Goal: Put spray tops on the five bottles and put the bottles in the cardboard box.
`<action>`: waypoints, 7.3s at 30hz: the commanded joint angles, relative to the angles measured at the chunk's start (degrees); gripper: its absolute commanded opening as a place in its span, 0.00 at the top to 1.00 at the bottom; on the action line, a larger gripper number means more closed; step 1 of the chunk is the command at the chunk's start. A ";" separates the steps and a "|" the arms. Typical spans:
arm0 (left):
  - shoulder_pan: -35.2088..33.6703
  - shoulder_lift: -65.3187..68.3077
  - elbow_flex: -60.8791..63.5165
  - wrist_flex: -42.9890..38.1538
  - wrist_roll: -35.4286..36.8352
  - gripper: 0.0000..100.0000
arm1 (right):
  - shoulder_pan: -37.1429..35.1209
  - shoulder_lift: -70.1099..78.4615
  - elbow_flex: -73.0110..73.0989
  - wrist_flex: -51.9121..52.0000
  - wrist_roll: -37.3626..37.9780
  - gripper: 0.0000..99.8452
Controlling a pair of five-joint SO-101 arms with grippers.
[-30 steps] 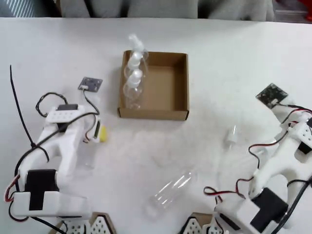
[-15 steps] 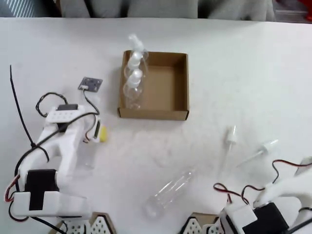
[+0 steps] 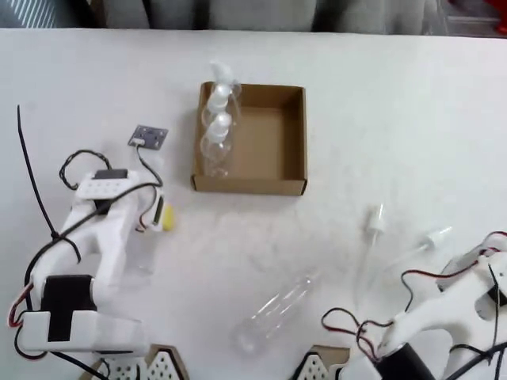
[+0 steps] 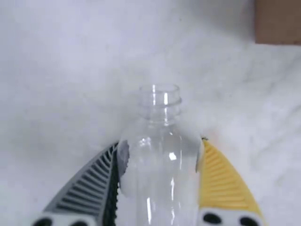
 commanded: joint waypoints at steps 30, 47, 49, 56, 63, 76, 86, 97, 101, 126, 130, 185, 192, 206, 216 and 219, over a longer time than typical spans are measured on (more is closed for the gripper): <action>1.63 -2.33 0.53 -0.97 -0.70 0.98 | -18.33 22.11 -11.34 -19.91 -34.55 0.75; 1.63 -2.33 0.53 -0.97 -0.53 0.98 | -22.55 47.16 -33.41 -13.58 -36.13 0.75; 1.63 -2.33 0.53 -0.97 -0.44 0.98 | -22.64 47.43 -33.85 -12.62 -35.87 0.76; 1.63 -2.33 0.53 -0.97 -0.35 0.98 | -22.37 44.88 -33.93 -12.09 -31.38 0.99; 1.63 -2.33 0.53 -0.88 -0.35 0.98 | -20.79 41.80 -33.67 -12.35 -26.81 0.98; 1.98 -2.33 0.00 -4.40 13.19 0.98 | -22.64 41.27 -33.85 -11.12 1.58 0.97; 4.62 -2.33 -2.99 0.70 20.04 0.72 | -26.07 39.78 -39.03 -1.89 1.93 0.78; 4.00 -10.42 -7.65 12.48 16.44 0.68 | -31.69 29.23 -49.14 17.10 -3.43 0.81; 1.54 -20.26 -2.99 12.84 16.18 0.68 | -38.81 26.86 -49.14 21.23 -3.60 0.86; -32.13 -10.24 -8.09 6.07 21.63 0.68 | -98.95 22.46 -35.96 2.77 -34.73 0.87; -34.42 -9.98 -8.00 4.40 21.63 0.68 | -103.34 22.55 -32.00 -5.67 -37.80 0.86; -25.54 -10.33 -6.77 6.86 21.36 0.68 | -103.16 36.09 -54.59 7.78 -29.54 0.98; -9.19 -17.63 -7.30 11.78 21.27 0.68 | -77.58 17.01 -51.16 23.69 -18.55 0.98; 42.77 -22.29 -12.84 9.85 21.54 0.68 | -12.62 -7.96 -7.30 -5.23 9.67 0.98; 51.82 9.54 -41.23 7.65 25.67 0.68 | 6.29 -0.66 -6.68 -19.65 14.59 0.98; 53.05 17.19 -49.58 7.65 27.16 0.68 | 8.40 2.42 -6.68 -23.08 14.59 0.98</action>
